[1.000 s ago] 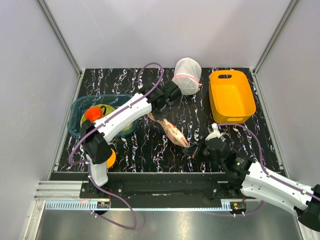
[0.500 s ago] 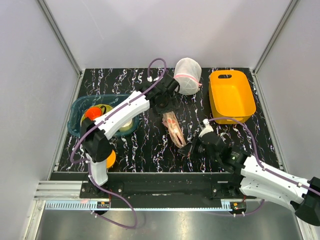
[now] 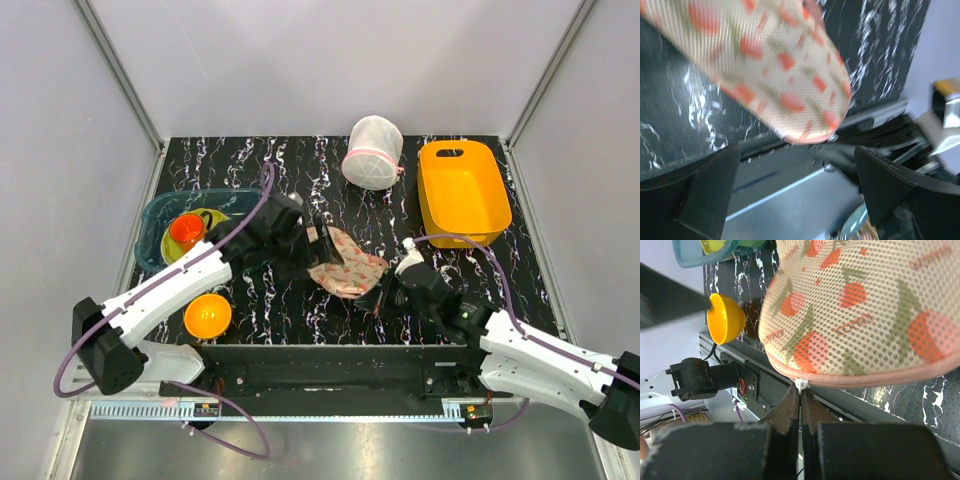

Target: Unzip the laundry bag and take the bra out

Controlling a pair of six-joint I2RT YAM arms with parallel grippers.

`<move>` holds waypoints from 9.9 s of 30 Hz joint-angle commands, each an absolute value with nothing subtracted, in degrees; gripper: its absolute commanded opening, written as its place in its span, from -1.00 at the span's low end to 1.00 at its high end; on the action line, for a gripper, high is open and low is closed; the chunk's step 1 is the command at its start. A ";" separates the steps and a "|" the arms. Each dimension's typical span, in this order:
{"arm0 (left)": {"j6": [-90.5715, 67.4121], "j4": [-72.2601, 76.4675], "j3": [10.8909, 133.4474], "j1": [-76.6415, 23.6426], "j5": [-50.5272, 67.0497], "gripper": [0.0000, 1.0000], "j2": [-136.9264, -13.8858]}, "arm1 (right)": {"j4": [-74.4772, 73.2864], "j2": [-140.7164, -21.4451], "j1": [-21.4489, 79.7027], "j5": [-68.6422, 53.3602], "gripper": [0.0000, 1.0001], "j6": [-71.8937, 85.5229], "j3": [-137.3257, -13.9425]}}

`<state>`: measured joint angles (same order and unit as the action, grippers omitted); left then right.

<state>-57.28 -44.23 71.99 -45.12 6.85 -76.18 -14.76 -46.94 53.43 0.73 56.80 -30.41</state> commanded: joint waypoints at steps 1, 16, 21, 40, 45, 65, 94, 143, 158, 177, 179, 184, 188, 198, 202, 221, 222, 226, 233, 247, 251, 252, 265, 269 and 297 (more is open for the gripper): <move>-65.47 -34.38 61.10 -48.07 15.90 0.98 -72.17 | -12.13 -47.81 53.79 0.18 -1.00 56.25 -32.78; -77.87 -13.89 51.85 -50.54 17.32 0.98 -73.38 | -13.53 -47.99 53.79 -1.32 -1.00 54.93 -34.28; -77.79 -13.45 52.03 -50.36 16.35 0.98 -76.90 | -14.06 -47.81 53.79 -0.70 -1.00 55.02 -34.37; -60.84 -29.18 65.21 -40.43 17.48 -1.00 -79.71 | -25.67 -38.76 53.79 2.99 -1.00 54.41 -25.66; -54.68 -28.74 71.97 -40.43 18.81 -1.00 -87.78 | -22.60 -44.99 54.23 0.18 -1.00 51.86 -32.59; -62.12 -39.29 59.88 -40.08 5.18 0.98 -66.64 | -2.46 -68.20 56.69 -6.42 -1.00 52.38 -43.42; -70.58 -29.35 54.93 -40.34 6.24 -1.00 -70.67 | -12.38 -62.77 56.51 -6.24 -1.00 44.50 -39.03; -68.89 -13.57 44.57 -36.47 22.58 0.98 -70.57 | -9.76 -72.24 58.27 -4.74 -1.00 53.35 -42.89; -69.98 -12.11 48.24 -38.76 21.19 -1.00 -79.36 | -12.21 -69.62 58.27 -4.31 -1.00 52.30 -41.84; -55.55 -31.64 73.20 -28.83 9.94 -1.00 -92.89 | -29.63 -45.17 58.09 -1.67 -1.00 57.30 -28.74; -54.67 -32.52 76.80 -28.65 10.19 -1.00 -96.67 | -28.66 -46.49 58.01 -1.93 -1.00 57.04 -29.09; -52.22 -34.63 81.30 -29.09 13.18 -0.25 -98.53 | -24.18 -50.44 58.01 -1.50 -1.00 56.69 -31.81; -49.75 -36.38 79.64 -29.62 13.27 0.64 -92.39 | -20.13 -54.92 58.01 -0.70 -1.00 56.60 -33.48; -57.20 -32.46 58.31 -37.95 16.78 0.86 -71.37 | -12.04 -62.40 58.01 -4.39 -1.00 56.25 -35.77; -65.02 -22.70 49.34 -40.78 20.03 0.95 -70.75 | -12.04 -63.11 58.01 -5.10 -1.00 55.64 -36.30; -71.28 -9.47 54.30 -44.65 20.66 0.02 -89.56 | -16.25 -59.33 58.01 -4.66 -1.00 55.11 -35.07; -70.06 -11.49 55.36 -44.56 19.78 -0.26 -89.13 | -16.78 -58.11 58.01 -4.48 -1.00 55.02 -34.72; -65.66 -22.74 61.16 -42.37 13.81 -1.00 -87.54 | -20.73 -52.22 57.92 -3.16 -1.00 56.68 -30.86; -61.61 -28.03 64.07 -36.30 14.24 -1.00 -86.84 | -27.50 -41.05 58.01 -2.37 -1.00 59.50 -25.93; -55.98 -28.83 68.47 -32.43 21.09 -1.00 -88.24 | -31.28 -34.27 58.01 0.61 -1.00 63.37 -17.31; -58.36 -23.56 64.34 -35.68 21.35 -1.00 -88.50 | -36.20 -39.45 58.01 3.51 0.08 58.20 -24.07; -58.62 -22.68 63.47 -37.16 21.27 -1.00 -89.03 | -38.13 -40.16 58.01 4.91 0.21 57.14 -27.30; -62.40 -22.93 63.19 -45.09 17.41 -0.47 -95.62 | -36.83 -51.49 58.01 13.53 0.56 42.99 -45.96; -62.05 -24.35 62.14 -45.09 17.32 0.20 -93.79 | -36.21 -60.79 58.01 15.64 0.63 37.81 -49.55; -54.76 -35.51 60.03 -28.30 14.76 0.76 -70.32 | -23.99 -92.55 58.36 15.11 -0.33 33.31 -63.10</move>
<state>-55.79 -35.22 60.93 -28.47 14.37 -72.90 -25.08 -92.09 57.82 11.16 33.23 -60.71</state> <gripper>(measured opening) 0.875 0.416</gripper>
